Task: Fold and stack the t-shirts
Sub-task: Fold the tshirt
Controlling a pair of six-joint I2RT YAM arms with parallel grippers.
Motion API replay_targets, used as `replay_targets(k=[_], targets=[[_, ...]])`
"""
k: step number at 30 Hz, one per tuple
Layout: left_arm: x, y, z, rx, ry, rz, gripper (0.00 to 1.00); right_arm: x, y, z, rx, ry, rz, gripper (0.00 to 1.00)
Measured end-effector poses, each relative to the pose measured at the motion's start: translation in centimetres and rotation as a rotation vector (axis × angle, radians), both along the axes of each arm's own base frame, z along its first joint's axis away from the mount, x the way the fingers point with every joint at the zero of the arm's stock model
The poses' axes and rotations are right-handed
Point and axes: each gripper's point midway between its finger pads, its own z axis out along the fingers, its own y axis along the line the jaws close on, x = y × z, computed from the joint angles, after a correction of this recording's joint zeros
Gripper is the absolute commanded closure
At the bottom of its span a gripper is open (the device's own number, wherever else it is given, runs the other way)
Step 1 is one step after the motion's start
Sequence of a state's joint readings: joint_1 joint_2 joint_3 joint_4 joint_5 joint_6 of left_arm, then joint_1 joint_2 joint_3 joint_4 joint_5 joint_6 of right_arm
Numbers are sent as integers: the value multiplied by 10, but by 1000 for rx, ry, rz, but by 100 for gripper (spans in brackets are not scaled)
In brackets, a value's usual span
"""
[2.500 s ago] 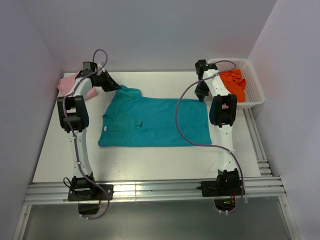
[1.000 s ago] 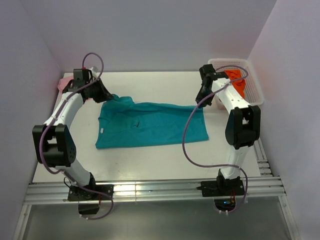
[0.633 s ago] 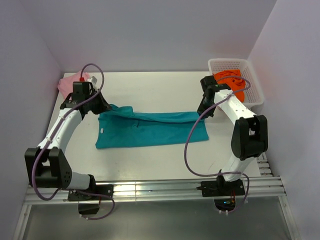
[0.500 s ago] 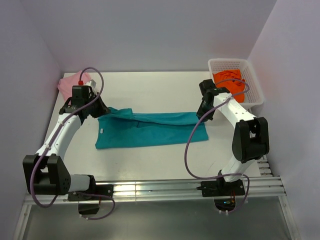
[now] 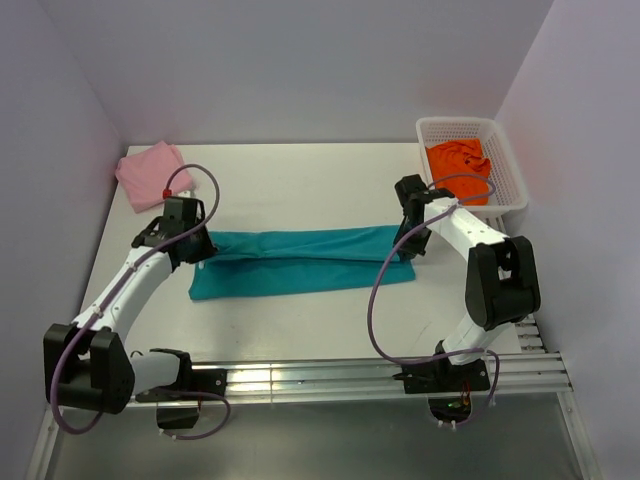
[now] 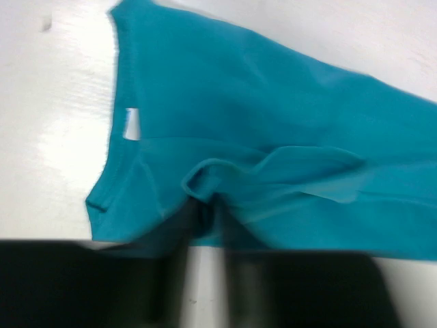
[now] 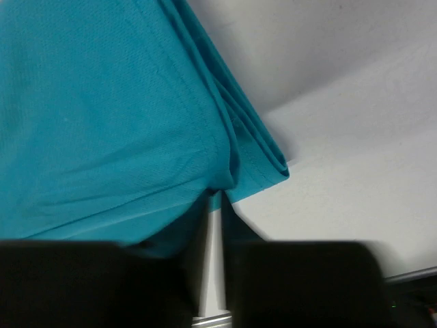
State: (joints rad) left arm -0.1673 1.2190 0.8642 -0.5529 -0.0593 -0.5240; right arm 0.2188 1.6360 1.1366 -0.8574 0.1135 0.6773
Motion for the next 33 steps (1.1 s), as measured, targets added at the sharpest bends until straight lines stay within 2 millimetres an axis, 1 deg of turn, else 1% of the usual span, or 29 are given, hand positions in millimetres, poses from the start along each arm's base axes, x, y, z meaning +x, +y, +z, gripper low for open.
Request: replay_targets(k=[1,2,3,5,8,10,11,13,14,16,17,18,19,20,21,22,23,24,26,27,30,32,33], targets=[[-1,3,-1,20,13,18,43,0,0,0,-1,0,-7,45],[0,8,-2,45,31,51,34,-1,-1,0,-5,4,-7,36],[1,12,-3,68,44,75,17,-2,-2,0,-12,10,-6,30],[0,21,-6,123,72,135,12,-5,-4,1,-22,20,-5,29],[-7,27,-3,197,80,196,12,-7,-5,3,-31,33,-7,28],[-11,27,3,215,62,216,16,-6,-5,9,-30,33,-6,29],[-10,27,7,215,46,224,17,-3,-3,13,-27,25,-4,30],[-6,27,15,206,19,233,24,6,1,27,-15,-5,3,31],[0,25,19,197,0,236,25,14,4,35,-9,-28,7,31],[13,19,20,188,11,226,33,27,11,52,4,-80,20,32],[24,14,22,176,13,218,35,34,15,61,11,-105,28,32],[37,7,17,173,37,205,38,40,18,68,15,-126,35,32],[53,0,11,164,51,195,39,44,20,73,18,-140,40,32],[64,-7,0,156,74,178,38,47,22,77,20,-150,46,33],[71,-13,-12,147,97,162,38,48,24,78,20,-155,52,34],[74,-19,-29,138,136,139,39,48,24,79,17,-153,57,35],[71,-23,-42,130,173,122,40,48,23,78,16,-149,59,35],[67,-26,-52,121,208,106,47,45,22,78,11,-139,62,37],[63,-31,-64,103,251,83,51,42,21,77,5,-125,65,38],[62,-35,-68,89,266,71,57,41,20,77,3,-121,68,39],[61,-42,-72,59,283,48,64,39,20,76,-1,-113,71,40],[60,-46,-72,42,287,36,65,38,19,75,-1,-111,72,40],[60,-47,-72,35,289,33,71,38,19,74,-2,-108,74,40]])
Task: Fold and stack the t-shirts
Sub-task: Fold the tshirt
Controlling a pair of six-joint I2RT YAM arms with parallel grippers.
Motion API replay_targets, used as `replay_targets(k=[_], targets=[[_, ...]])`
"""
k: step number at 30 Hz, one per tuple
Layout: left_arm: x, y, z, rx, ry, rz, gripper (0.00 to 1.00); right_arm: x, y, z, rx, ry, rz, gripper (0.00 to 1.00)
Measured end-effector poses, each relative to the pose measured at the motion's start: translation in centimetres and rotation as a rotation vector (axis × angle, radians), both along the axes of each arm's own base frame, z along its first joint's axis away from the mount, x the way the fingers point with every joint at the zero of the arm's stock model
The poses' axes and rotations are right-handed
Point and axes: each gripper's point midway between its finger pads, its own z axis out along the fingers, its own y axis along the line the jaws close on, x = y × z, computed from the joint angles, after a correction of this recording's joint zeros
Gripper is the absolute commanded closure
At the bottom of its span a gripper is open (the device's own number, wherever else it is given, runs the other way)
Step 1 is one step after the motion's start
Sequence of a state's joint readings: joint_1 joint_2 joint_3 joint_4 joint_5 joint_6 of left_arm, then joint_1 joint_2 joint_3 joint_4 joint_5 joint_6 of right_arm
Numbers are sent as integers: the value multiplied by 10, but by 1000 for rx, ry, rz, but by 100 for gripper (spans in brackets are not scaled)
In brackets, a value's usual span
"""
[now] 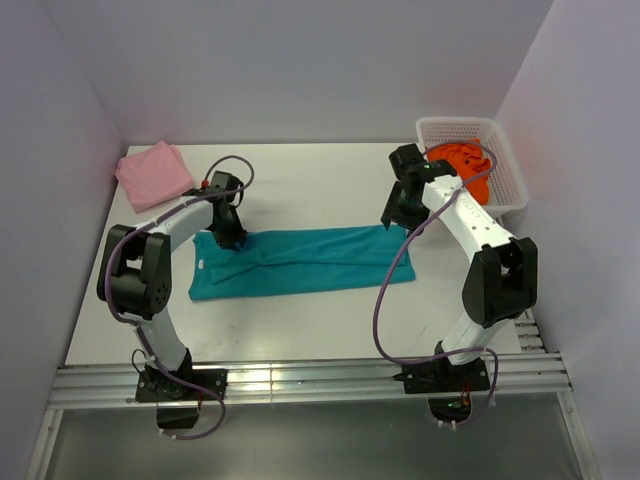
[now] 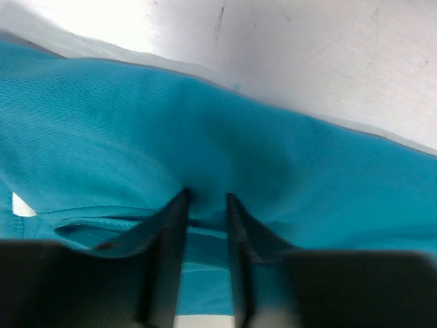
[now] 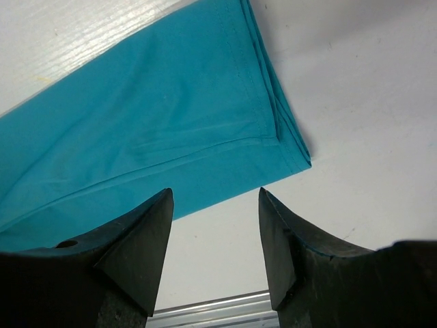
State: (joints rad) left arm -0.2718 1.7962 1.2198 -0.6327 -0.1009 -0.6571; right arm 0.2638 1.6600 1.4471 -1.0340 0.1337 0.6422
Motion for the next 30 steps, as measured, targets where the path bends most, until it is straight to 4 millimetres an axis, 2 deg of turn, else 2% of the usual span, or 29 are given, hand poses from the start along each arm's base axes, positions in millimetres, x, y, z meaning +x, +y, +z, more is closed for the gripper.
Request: replay_targets(k=[6,10,11,14,16,19,24,25,26,28,30], targets=[[-8,-6,-2,-19,15,-12,82,-6,-1,-9,-4,26,1,41],[-34,-8,-7,-17,51,-24,88,-19,-4,-27,-8,76,-2,42],[-42,-9,-8,-14,63,-28,94,-23,-4,-30,-8,87,-3,42],[-60,-10,-10,-11,89,-29,100,-34,-5,-41,-4,112,-8,42],[-72,-11,-8,-7,103,-23,100,-40,-6,-45,0,113,-12,42],[-88,-15,10,-12,80,-20,98,-51,-8,-47,11,103,-19,42],[-127,-33,62,-103,-51,-35,95,-69,-9,-50,36,89,-35,43],[-136,-34,70,-120,-65,-33,92,-72,-9,-51,38,91,-37,43],[-143,-33,76,-133,-80,-25,81,-73,-10,-52,39,95,-40,43],[-148,-27,90,-143,-126,7,68,-73,-9,-53,43,92,-42,44],[-146,-22,96,-142,-159,43,69,-71,-8,-52,49,85,-41,46]])
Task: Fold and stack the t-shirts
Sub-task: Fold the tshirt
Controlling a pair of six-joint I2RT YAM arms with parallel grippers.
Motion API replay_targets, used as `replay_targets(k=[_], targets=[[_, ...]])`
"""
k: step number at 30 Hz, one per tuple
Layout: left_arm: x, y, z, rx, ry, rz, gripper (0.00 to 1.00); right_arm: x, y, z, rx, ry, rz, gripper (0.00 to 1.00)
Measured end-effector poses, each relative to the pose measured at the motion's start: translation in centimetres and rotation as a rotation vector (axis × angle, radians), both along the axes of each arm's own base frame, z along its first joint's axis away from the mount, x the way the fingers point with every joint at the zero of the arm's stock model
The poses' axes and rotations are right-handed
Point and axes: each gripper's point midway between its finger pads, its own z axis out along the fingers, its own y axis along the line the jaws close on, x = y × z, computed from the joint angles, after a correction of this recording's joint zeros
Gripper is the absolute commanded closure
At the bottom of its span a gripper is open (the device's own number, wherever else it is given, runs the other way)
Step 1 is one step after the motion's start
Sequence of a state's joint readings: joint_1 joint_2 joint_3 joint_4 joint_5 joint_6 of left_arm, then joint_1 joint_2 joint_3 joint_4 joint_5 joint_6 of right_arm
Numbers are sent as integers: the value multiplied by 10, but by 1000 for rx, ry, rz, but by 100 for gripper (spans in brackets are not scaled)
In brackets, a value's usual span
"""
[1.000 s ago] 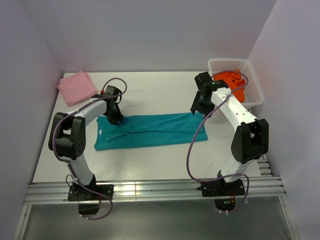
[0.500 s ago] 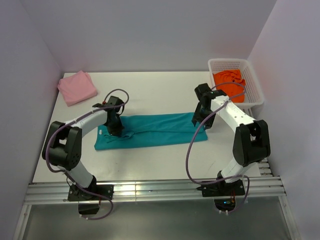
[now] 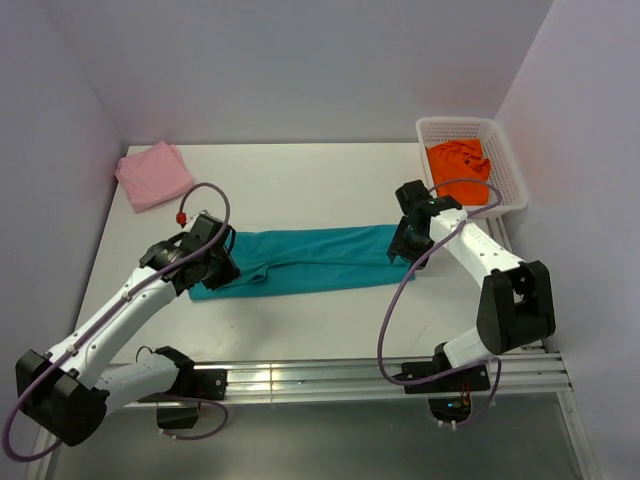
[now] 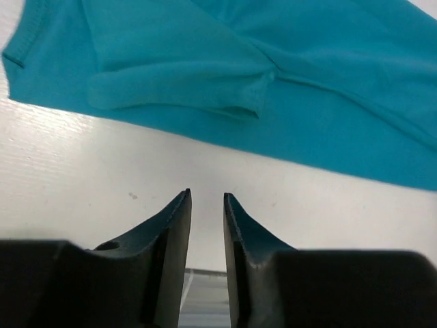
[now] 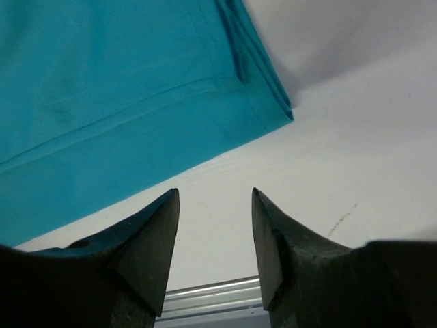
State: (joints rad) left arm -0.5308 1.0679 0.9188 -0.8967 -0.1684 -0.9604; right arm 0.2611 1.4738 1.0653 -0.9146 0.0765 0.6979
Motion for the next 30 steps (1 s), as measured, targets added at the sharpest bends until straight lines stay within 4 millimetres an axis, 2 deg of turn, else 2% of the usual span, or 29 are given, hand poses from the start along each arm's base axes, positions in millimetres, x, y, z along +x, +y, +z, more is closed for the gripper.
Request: replay_targets(k=[1,2,3,4,6,7,10,12,14,16,18,21,22,27,30], targets=[[2,3,0,12,-7,16,70,2,1,2,6,-5,2,52],[6,5,-3,31,-1,29,75,6,4,6,14,-12,6,62],[9,6,-6,48,10,39,80,12,6,11,21,-25,13,63],[16,6,-10,69,21,53,90,22,10,18,29,-44,18,72],[29,7,-26,123,76,74,100,42,18,30,41,-77,30,85],[38,7,-35,146,103,84,100,55,23,36,50,-99,39,98],[60,14,-63,197,174,126,100,94,38,51,62,-140,72,100],[70,24,-78,218,217,161,100,119,46,52,62,-152,92,100],[81,32,-86,234,239,189,100,139,52,42,53,-133,108,100],[96,38,-93,247,255,214,100,147,54,24,35,-82,123,100],[110,41,-100,260,264,226,99,145,53,-1,15,-11,132,100],[125,39,-119,279,294,220,100,125,48,-34,-11,121,146,100],[126,39,-118,281,297,215,100,118,47,-40,-17,153,151,100],[140,34,-120,293,312,189,100,85,46,-61,-30,261,186,100],[151,32,-120,306,331,171,100,55,53,-69,-25,329,228,100]])
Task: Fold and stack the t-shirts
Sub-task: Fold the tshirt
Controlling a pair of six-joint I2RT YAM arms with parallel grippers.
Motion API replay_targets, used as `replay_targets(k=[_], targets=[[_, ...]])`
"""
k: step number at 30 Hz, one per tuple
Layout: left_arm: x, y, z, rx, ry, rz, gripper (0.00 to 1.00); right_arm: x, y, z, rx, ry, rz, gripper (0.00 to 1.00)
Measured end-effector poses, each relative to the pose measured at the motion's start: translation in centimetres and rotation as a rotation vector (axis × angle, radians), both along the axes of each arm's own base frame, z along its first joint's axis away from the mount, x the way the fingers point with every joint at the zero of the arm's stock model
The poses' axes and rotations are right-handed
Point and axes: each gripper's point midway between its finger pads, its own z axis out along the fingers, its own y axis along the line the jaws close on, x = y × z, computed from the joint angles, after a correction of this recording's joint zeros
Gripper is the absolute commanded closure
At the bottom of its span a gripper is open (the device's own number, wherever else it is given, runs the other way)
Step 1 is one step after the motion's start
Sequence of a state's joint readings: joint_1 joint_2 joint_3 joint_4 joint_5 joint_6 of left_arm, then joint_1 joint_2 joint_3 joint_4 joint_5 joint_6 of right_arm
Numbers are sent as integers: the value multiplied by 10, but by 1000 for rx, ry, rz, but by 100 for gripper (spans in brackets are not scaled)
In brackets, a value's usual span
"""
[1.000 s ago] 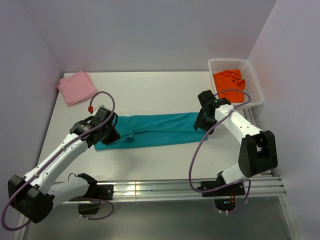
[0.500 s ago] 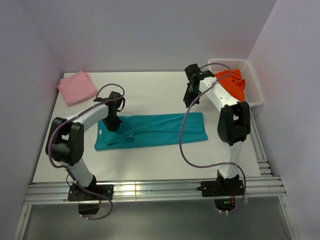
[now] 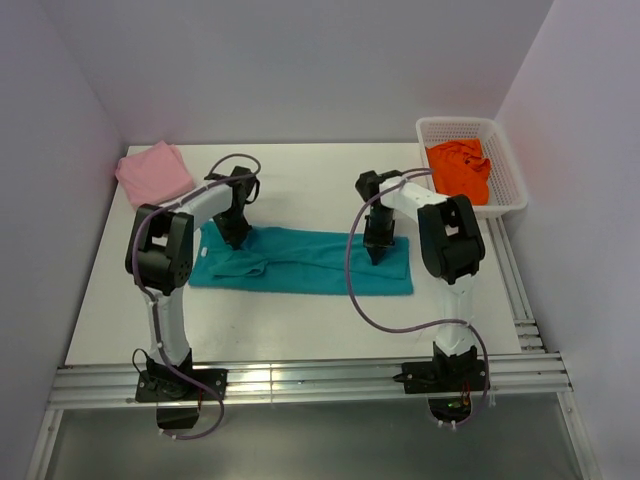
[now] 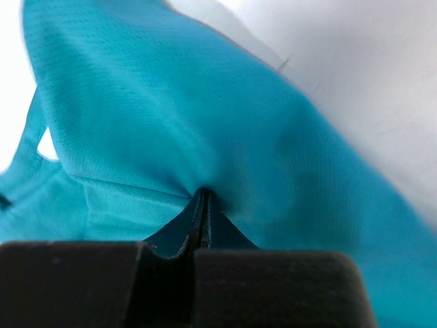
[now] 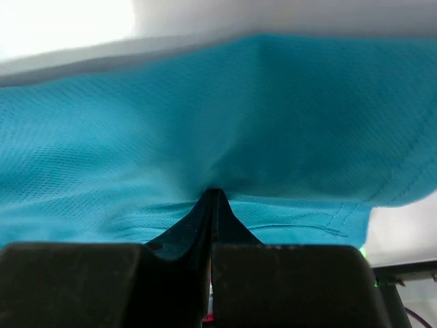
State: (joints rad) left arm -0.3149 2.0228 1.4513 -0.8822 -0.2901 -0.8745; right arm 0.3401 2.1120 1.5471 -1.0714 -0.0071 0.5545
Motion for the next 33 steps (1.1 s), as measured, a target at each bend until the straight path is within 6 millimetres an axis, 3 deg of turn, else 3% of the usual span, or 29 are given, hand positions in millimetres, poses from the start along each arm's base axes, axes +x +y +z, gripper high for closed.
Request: replay_targets(k=[5,10,13,18,21,22,23,24,25,27,29,33], targets=[[39,-8,2,8,4,-30,100,-41,18,-2,17,65,77,100],[109,-27,6,-10,-65,-70,100,-78,47,-2,48,124,175,100],[162,-52,10,-90,-177,-119,100,-97,85,-1,91,149,280,100],[185,-89,18,-289,-258,-237,98,-132,189,2,247,144,560,100],[196,-122,34,-480,-322,-331,87,-149,252,7,359,67,737,100],[198,-132,40,-536,-339,-358,67,-156,264,9,385,48,783,100],[200,-141,47,-587,-360,-389,56,-163,273,14,405,35,820,100],[202,-148,54,-626,-378,-407,37,-167,278,18,417,19,850,100],[202,-152,60,-650,-392,-423,9,-166,280,23,419,0,867,100],[204,-156,76,-674,-424,-435,1,-157,278,36,402,-47,878,100],[203,-154,105,-674,-471,-442,0,-139,275,57,388,-113,867,100],[197,-136,185,-645,-600,-441,5,-102,264,103,371,-255,813,99]])
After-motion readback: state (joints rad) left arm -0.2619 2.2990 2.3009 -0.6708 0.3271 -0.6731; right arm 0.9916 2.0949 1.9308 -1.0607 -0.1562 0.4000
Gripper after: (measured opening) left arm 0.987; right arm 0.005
